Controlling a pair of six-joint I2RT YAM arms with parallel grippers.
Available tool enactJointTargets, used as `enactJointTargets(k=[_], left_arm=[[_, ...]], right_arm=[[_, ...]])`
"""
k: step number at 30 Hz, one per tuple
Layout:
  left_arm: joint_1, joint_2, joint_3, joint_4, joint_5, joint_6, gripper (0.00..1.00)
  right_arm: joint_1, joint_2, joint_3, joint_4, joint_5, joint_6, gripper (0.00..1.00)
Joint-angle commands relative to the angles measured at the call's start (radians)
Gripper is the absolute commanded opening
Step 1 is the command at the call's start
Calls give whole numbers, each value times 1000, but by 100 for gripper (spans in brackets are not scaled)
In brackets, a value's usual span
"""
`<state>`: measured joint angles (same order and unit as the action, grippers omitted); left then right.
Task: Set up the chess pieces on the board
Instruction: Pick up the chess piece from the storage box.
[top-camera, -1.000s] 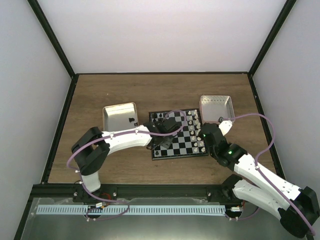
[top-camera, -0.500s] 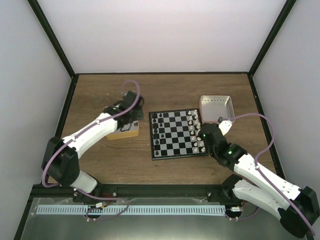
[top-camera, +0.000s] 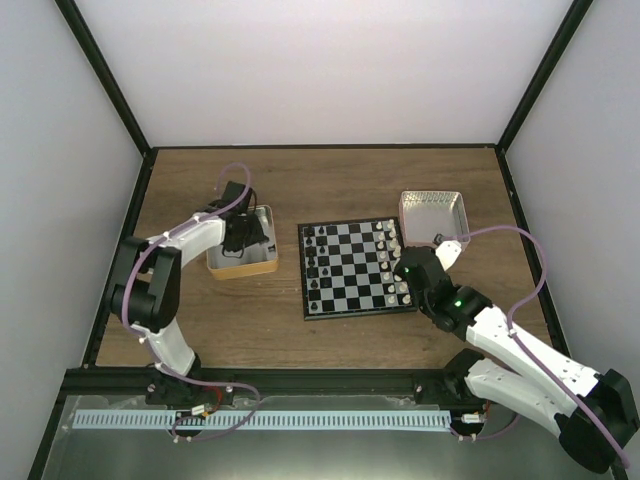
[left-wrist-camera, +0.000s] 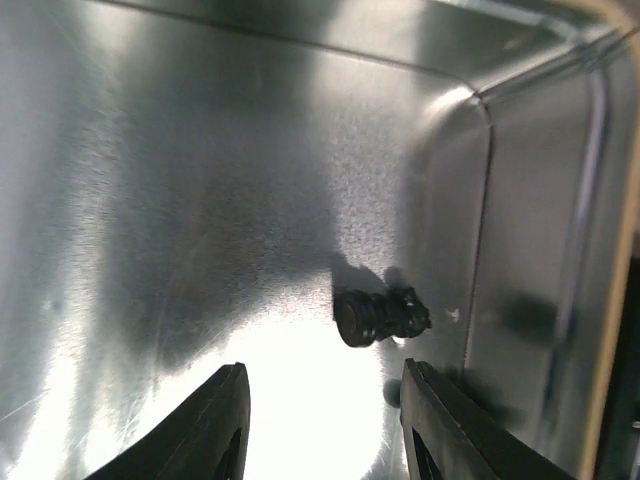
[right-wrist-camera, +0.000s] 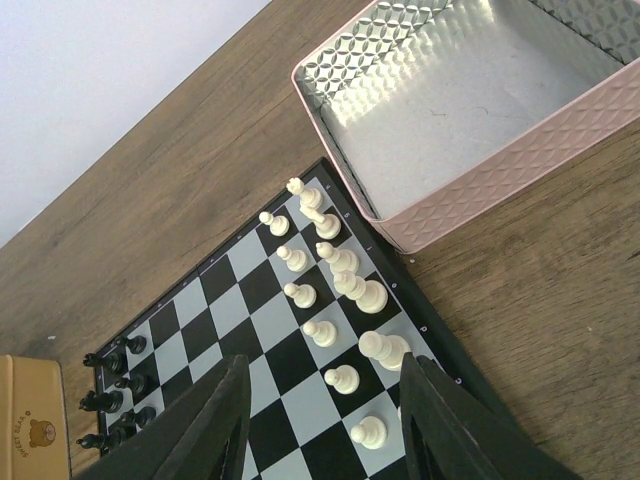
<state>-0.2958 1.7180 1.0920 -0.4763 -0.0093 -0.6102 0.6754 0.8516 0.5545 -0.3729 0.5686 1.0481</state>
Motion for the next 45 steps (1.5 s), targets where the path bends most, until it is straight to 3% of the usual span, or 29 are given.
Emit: enactJointTargets(k=[1,10,28,41,45], left_arm=[[11,59,39,51,77,27,42],[28,116,46,96,80,30,35],[35,111,26,104,48,42,10],[35,-6,-40,142,25,37,6],[35,-55,-56,148,67,40,6]], right_arm=[[-6,-3,-1,7,22,-3,43],[-7,7,0,16,16,-5,43],[-7,13,-2,17,14,-3,42],[-7,15,1,23,1,-7,43],[-7,19,2,86,-54,-86,43]])
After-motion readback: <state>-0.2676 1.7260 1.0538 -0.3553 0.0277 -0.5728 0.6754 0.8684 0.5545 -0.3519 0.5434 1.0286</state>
